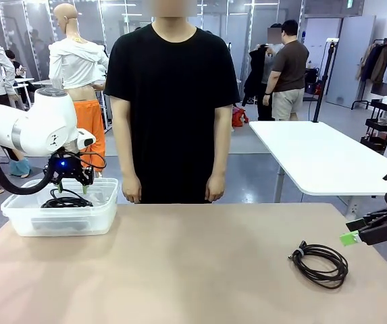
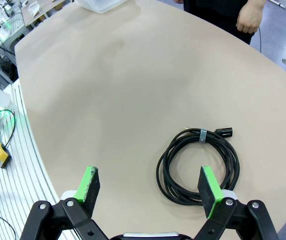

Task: Organize and store the cables.
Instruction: Place the USB Extension Cable into the Organizing box.

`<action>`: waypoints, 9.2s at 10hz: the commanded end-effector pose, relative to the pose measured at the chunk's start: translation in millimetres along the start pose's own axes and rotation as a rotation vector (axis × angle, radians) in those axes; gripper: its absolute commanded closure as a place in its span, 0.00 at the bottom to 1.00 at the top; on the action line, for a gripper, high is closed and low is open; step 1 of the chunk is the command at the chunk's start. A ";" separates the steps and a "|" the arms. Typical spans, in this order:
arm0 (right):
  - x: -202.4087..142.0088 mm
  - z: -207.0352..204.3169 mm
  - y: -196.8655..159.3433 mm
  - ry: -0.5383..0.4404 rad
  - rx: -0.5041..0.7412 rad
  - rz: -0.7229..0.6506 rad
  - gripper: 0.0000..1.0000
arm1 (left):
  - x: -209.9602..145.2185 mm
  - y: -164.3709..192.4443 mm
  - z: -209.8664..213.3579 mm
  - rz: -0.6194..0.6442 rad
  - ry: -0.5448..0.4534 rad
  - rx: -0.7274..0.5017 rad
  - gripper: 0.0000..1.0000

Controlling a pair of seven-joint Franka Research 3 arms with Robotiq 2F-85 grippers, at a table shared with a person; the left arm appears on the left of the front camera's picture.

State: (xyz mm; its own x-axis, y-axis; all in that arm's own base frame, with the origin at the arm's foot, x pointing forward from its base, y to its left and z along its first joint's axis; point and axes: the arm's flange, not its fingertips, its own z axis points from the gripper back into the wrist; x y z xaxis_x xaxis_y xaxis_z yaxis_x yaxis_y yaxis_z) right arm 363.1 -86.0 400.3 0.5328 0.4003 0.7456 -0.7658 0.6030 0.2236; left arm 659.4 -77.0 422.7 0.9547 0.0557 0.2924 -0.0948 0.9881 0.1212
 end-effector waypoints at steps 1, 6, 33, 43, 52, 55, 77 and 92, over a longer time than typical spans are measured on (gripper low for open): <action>0.3 0.0 -0.2 -0.013 0.002 0.006 0.00 | -5.8 2.8 6.2 0.036 -0.004 0.028 0.02; 0.3 0.0 -0.2 -0.013 0.002 0.006 0.00 | -5.5 3.7 6.3 0.041 0.000 0.002 0.00; 0.3 0.0 -0.2 -0.013 0.002 0.006 0.00 | -231.0 217.2 94.3 -0.625 -0.591 -0.671 0.00; 0.3 0.0 -0.2 -0.013 0.002 0.006 0.00 | -274.2 237.5 76.4 -0.887 -0.482 -0.856 0.00; 0.3 0.0 -0.2 -0.013 0.002 0.006 0.00 | -274.2 237.5 76.4 -0.887 -0.482 -0.856 0.00; 0.1 -0.1 0.1 0.001 0.001 0.000 0.00 | -274.2 237.5 76.4 -0.887 -0.482 -0.856 0.00; 81.4 -211.7 -55.4 0.519 -0.727 -1.120 0.00 | -274.2 237.5 76.4 -0.887 -0.482 -0.856 0.00; 110.7 -186.5 -45.5 0.572 -0.760 -1.063 1.00 | -274.2 237.5 76.4 -0.887 -0.482 -0.856 0.00</action>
State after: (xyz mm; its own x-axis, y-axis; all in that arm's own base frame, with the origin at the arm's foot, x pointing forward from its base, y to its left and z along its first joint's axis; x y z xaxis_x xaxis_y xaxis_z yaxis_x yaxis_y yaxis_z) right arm 526.7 55.7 333.1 0.9296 -0.3667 0.0362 0.3662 0.9303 0.0213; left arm 356.0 131.6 443.9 0.4048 -0.5396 0.7382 0.8746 0.4641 -0.1403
